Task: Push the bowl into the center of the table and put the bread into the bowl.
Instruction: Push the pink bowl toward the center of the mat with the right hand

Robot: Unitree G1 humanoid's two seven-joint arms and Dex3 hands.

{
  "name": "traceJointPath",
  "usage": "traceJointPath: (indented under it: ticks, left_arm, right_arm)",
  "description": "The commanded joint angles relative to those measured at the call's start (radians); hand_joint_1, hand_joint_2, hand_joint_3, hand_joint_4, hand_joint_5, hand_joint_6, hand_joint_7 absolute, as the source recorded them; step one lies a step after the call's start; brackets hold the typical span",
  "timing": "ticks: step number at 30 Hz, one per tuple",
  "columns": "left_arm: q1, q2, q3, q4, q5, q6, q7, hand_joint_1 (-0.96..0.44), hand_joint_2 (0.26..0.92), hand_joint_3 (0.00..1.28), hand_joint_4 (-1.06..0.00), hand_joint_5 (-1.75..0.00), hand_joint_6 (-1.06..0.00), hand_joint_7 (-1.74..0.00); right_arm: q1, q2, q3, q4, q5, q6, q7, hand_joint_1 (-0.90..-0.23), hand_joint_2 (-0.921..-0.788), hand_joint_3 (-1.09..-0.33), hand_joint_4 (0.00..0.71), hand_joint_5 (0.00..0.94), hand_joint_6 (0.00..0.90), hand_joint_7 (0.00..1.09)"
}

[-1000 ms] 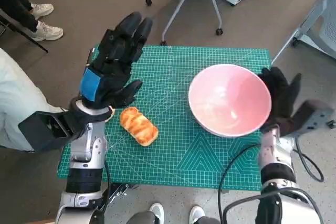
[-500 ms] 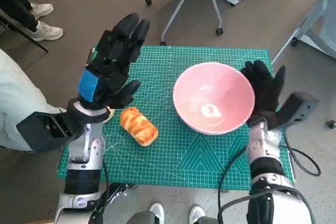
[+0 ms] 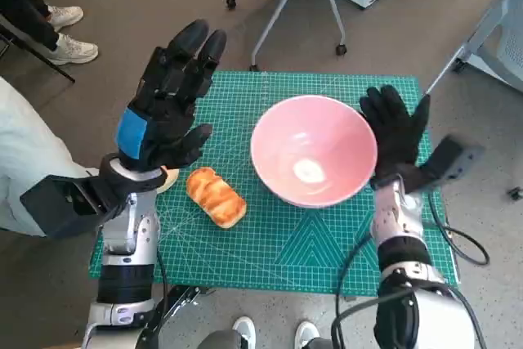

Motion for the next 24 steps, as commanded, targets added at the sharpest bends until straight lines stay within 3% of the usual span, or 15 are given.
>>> traceJointPath:
  ticks: [1, 7, 17, 24]
  left_arm:
    - [0.013, 0.010, 0.003, -0.010, 0.013, -0.018, 0.007, -0.60, 0.921, 0.45, -0.10, -0.01, 0.00, -0.42]
    - [0.018, 0.015, 0.004, -0.015, 0.017, -0.021, 0.009, -0.60, 0.921, 0.45, -0.10, -0.01, 0.00, -0.42]
    - [0.030, 0.017, 0.004, -0.018, 0.012, -0.024, 0.009, -0.60, 0.921, 0.45, -0.10, -0.01, 0.00, -0.42]
    - [0.025, 0.006, -0.004, -0.013, 0.016, -0.029, 0.020, -0.60, 0.921, 0.45, -0.10, -0.01, 0.00, -0.41]
  right_arm:
    - [-0.006, 0.017, 0.000, 0.018, -0.005, 0.027, -0.013, -0.588, -0.921, -0.854, 0.141, 0.007, 0.175, 0.17]
    - [-0.008, 0.003, 0.008, 0.018, -0.015, 0.029, -0.006, -0.596, -0.921, -0.854, 0.144, 0.007, 0.184, 0.16]
    - [0.001, -0.057, 0.017, -0.010, -0.033, -0.018, 0.010, -0.594, -0.921, -0.855, 0.142, 0.003, 0.200, 0.16]
    - [0.031, -0.067, 0.049, -0.089, -0.058, -0.186, 0.051, -0.623, -0.921, -0.848, 0.104, 0.000, 0.184, 0.14]
